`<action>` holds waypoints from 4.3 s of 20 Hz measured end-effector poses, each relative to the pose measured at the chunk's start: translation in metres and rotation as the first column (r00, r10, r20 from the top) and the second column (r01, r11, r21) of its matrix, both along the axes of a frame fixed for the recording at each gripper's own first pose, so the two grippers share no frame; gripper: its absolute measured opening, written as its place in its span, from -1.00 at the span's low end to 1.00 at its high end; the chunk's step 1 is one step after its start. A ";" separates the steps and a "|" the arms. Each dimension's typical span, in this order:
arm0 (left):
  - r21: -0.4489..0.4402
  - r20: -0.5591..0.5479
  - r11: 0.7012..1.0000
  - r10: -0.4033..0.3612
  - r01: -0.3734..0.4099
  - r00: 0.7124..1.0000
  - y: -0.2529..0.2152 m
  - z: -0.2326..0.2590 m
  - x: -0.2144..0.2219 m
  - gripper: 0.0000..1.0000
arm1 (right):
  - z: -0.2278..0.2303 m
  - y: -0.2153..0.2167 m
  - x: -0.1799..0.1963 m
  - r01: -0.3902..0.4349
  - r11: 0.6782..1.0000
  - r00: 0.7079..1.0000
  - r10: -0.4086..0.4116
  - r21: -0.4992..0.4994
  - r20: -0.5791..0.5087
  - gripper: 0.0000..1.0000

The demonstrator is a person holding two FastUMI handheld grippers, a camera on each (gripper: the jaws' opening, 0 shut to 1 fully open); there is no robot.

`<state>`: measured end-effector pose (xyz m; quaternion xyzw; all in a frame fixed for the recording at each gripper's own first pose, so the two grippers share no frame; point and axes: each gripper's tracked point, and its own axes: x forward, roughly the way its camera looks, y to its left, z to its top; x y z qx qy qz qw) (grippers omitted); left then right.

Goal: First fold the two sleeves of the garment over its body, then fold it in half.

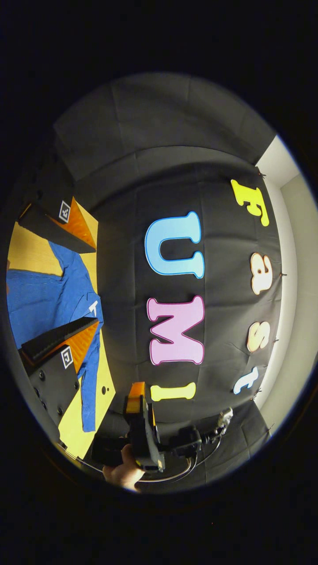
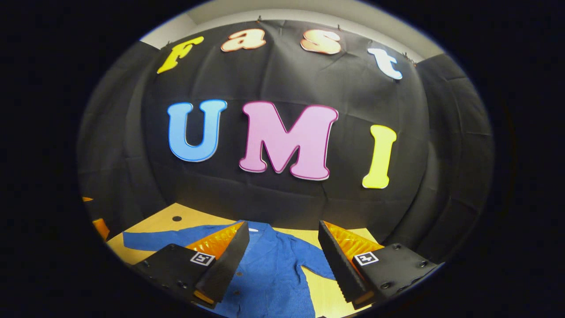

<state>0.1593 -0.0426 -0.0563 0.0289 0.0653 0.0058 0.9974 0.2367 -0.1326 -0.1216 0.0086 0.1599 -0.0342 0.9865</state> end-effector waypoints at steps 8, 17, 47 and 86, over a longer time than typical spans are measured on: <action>0.028 -0.029 0.999 0.041 -0.041 0.999 -0.016 -0.012 0.015 0.67 | -0.132 -0.040 0.040 0.055 0.973 0.939 0.025 0.223 -0.342 0.98; 0.033 -0.085 0.996 0.082 -0.079 0.993 -0.045 -0.025 0.040 0.67 | -0.247 -0.217 0.021 0.401 0.898 0.782 -0.232 0.183 -0.578 0.93; 0.018 -0.236 1.000 0.014 -0.010 0.972 -0.090 -0.064 0.051 0.68 | -0.360 -0.337 -0.097 0.734 0.654 0.432 -0.240 0.184 -0.869 -0.82; 0.010 -0.333 0.923 0.366 -0.385 0.869 0.060 -0.096 -0.055 0.68 | -0.245 0.257 0.181 -0.107 0.830 0.705 0.452 0.547 -0.547 -0.99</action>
